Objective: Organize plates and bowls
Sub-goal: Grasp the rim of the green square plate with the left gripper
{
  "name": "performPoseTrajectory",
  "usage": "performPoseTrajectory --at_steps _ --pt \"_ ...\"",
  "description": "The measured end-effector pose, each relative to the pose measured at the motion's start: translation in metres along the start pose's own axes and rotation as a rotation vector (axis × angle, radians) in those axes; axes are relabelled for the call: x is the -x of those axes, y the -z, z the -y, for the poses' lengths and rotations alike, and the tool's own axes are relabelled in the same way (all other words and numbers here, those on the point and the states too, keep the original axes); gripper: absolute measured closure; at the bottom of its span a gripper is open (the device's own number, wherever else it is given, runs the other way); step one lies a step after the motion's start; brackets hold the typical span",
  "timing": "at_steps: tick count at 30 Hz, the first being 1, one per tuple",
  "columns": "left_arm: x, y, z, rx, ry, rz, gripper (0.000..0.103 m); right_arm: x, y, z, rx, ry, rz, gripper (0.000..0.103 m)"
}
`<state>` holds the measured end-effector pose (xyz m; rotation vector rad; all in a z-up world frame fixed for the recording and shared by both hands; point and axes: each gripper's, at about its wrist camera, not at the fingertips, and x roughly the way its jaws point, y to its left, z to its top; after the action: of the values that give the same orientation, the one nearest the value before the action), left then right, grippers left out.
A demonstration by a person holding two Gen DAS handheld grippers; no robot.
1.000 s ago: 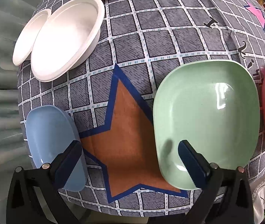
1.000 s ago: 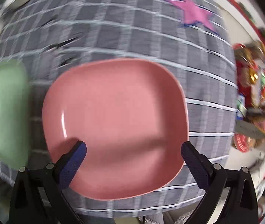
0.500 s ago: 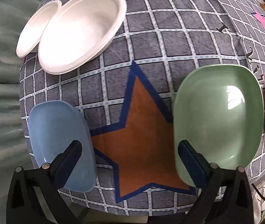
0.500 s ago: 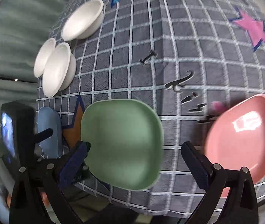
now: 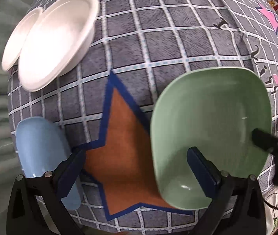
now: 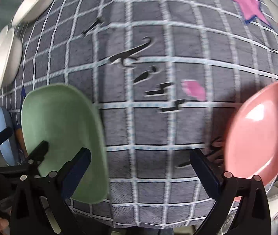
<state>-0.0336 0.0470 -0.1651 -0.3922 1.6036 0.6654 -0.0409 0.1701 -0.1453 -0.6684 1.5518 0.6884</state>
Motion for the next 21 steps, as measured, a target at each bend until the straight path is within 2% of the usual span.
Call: performPoseTrajectory --at_steps 1,2,6,8,10,11,12,13,14,15,18,21 --pt "0.000 -0.001 0.004 -0.001 -0.004 0.001 0.000 -0.011 -0.015 -0.001 0.011 0.034 -0.007 0.001" --pt "0.001 -0.003 0.004 0.004 -0.003 0.010 0.000 -0.015 -0.013 -0.006 0.015 0.069 -0.005 0.000" --pt "-0.004 -0.006 -0.006 0.048 0.065 -0.008 0.005 -0.021 -0.010 -0.014 0.006 0.083 -0.010 0.000" --pt "-0.002 -0.004 -0.011 0.057 0.118 -0.007 0.022 -0.004 0.008 -0.009 -0.014 0.070 -0.053 0.002" --pt "0.002 0.000 -0.009 0.043 0.146 -0.003 0.034 0.012 -0.008 -0.001 0.012 0.065 -0.029 0.017" --pt "0.006 0.001 -0.003 0.022 0.149 0.004 0.047 0.018 -0.014 -0.011 0.043 0.061 -0.013 0.032" --pt "0.011 0.004 0.004 0.005 0.171 0.006 0.055 0.026 -0.020 -0.019 0.069 0.050 -0.004 0.051" --pt "0.012 0.003 0.014 -0.009 0.195 0.000 0.065 0.045 -0.028 -0.035 0.100 0.013 0.001 0.062" --pt "0.014 0.002 0.019 -0.019 0.186 -0.011 0.064 0.049 -0.024 -0.047 0.110 -0.012 -0.007 0.070" --pt "0.015 0.002 0.022 -0.018 0.186 -0.014 0.064 0.052 -0.033 -0.049 0.102 0.001 -0.015 0.071" --pt "0.016 0.005 0.022 -0.018 0.206 -0.042 0.064 0.060 -0.028 -0.061 0.076 -0.021 -0.038 0.071" --pt "0.018 0.019 0.017 -0.035 0.192 -0.038 0.064 0.071 -0.025 -0.074 0.094 -0.011 -0.057 0.071"
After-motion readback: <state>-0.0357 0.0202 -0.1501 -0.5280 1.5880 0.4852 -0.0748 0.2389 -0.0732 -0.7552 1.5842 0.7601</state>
